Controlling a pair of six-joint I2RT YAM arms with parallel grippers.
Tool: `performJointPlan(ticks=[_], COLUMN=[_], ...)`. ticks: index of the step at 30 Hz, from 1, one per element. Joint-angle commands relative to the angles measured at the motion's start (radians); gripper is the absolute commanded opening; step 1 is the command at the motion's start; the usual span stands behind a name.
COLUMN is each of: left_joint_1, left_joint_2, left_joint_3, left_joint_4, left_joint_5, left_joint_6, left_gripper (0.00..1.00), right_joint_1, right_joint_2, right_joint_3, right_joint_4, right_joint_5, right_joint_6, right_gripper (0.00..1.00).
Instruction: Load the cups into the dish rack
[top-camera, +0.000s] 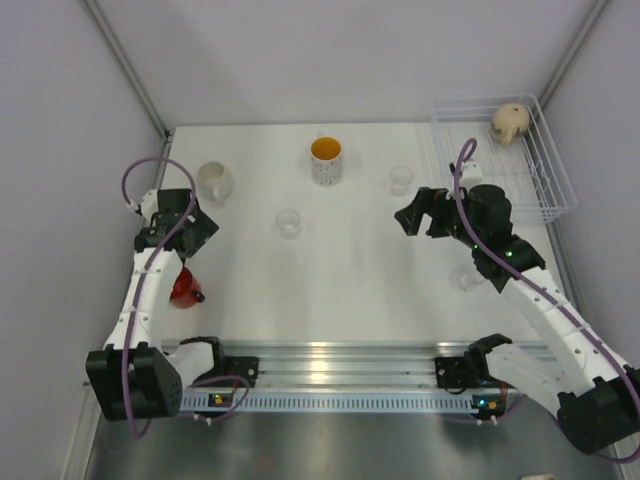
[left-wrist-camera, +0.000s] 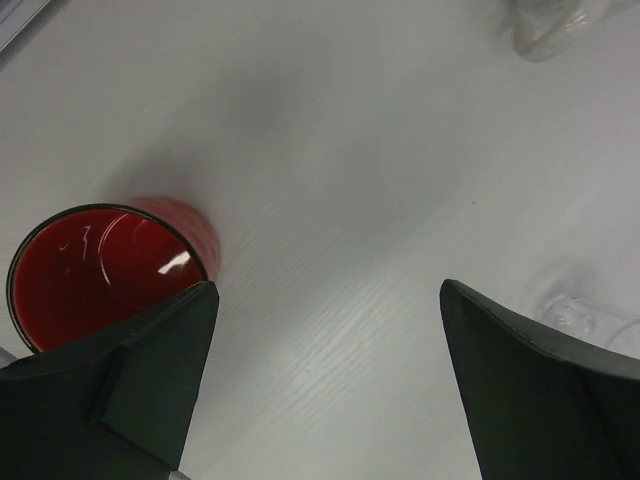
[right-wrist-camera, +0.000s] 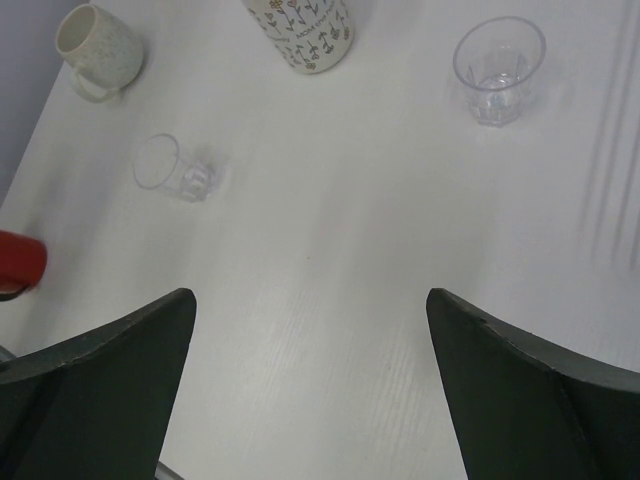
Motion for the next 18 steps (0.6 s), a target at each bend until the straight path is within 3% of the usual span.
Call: performJointPlan(ticks=[1,16,18], left_joint_1=[0.043,0.103,0.103], left_joint_2=[0.025,0.063,0.078], left_joint_3=[-0.029,-0.162,-0.181], left_joint_4=[-0.024,0.063,0.08], left_joint_5=[-0.029,-0.032,-0.024], left_joint_6=[-0.012,-0.059,-0.061], left_gripper=[0.98,0.86,0.8], right_joint_1=[0.008,0.01,0.008], right_joint_2=[-0.03,-0.03,-0.033], right_joint_3=[-0.004,-0.003,-0.001], right_joint_4=[0.049,0.049,0.046], right_joint_5=[-0.011,-0.001,-0.001], right_joint_6=[0.005,0.003,0.005], right_gripper=[0.99,0.99,0.99])
